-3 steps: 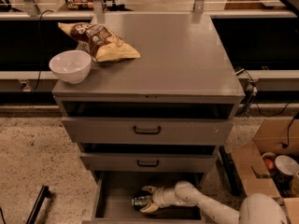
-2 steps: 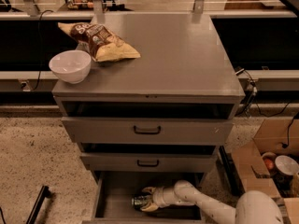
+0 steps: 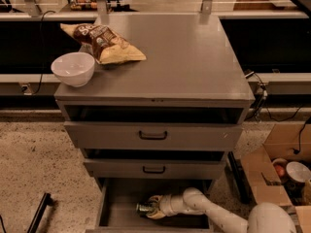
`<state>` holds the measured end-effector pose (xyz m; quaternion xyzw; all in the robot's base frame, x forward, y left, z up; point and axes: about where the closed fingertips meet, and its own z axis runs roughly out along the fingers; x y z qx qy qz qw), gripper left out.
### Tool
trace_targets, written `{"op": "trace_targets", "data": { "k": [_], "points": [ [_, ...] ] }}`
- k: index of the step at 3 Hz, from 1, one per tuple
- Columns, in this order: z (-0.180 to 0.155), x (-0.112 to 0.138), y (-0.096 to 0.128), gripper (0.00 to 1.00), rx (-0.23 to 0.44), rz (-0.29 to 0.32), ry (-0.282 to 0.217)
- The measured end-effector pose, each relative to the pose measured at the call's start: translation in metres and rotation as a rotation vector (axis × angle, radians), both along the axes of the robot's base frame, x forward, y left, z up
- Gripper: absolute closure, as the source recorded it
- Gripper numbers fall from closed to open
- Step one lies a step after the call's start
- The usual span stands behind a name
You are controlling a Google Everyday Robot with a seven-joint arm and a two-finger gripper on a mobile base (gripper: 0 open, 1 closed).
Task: Pick green can from bottom drawer and place on counter
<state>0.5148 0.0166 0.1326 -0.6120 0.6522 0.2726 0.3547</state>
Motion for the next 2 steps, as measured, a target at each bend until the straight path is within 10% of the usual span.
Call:
{"op": "trace_targets", "data": {
  "k": [2],
  "points": [
    [0.112,-0.003,-0.015,1.0,0.212,0.023,-0.146]
  ]
}}
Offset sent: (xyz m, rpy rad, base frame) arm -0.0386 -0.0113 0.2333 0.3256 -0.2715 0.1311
